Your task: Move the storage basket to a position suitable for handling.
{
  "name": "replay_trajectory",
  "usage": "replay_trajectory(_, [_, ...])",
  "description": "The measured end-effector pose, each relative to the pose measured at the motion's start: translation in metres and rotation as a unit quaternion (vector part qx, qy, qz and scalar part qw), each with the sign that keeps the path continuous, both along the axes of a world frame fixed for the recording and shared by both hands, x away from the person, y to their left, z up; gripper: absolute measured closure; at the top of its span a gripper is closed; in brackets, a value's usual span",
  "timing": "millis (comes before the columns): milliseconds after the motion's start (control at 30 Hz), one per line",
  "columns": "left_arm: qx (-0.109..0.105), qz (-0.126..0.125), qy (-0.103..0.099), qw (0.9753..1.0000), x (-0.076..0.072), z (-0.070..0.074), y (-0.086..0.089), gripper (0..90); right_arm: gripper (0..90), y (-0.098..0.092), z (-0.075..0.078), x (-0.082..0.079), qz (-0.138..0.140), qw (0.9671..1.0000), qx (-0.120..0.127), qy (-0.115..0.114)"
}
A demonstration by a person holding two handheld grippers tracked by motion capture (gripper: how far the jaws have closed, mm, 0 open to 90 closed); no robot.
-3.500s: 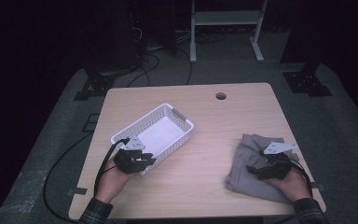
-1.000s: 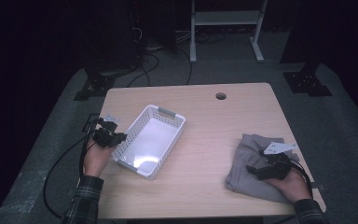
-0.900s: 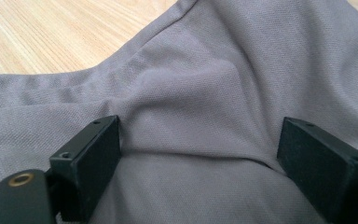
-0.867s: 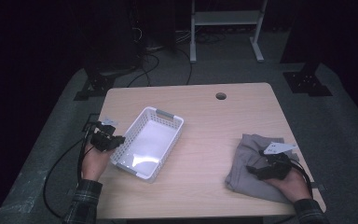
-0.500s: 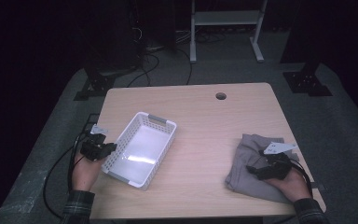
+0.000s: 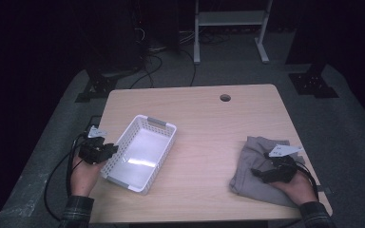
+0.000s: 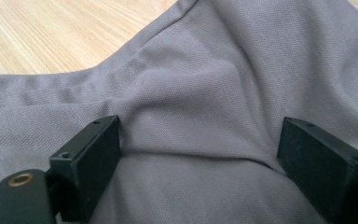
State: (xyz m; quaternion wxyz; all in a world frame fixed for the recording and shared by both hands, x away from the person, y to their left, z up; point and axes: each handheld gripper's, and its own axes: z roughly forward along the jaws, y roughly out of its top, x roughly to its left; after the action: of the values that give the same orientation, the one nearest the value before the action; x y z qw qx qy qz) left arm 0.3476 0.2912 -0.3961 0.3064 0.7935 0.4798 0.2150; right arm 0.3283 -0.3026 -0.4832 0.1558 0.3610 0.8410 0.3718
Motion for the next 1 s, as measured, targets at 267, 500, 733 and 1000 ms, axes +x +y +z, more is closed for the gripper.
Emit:
replay_trajectory(267, [-0.038,-0.026,-0.025,0.9986,-0.002,0.013,-0.013,58.5,12.5,0.000,0.000,0.000,-0.001,1.0000,0.000,0.000])
replay_trajectory(500, [-0.062,-0.061,-0.036,0.9956,-0.004,0.023,-0.040,47.4,12.5,0.000,0.000,0.000,0.000,1.0000,0.000,0.000])
replay_trajectory(733, [-0.081,-0.106,-0.038,0.9903,-0.006,0.026,-0.071,35.3,12.4,0.000,0.000,0.000,0.000,1.0000,0.000,0.000])
replay_trajectory(1000, [-0.089,-0.153,-0.031,0.9837,-0.007,0.023,-0.115,24.6,12.4,0.000,0.000,0.000,0.000,1.0000,0.000,0.000])
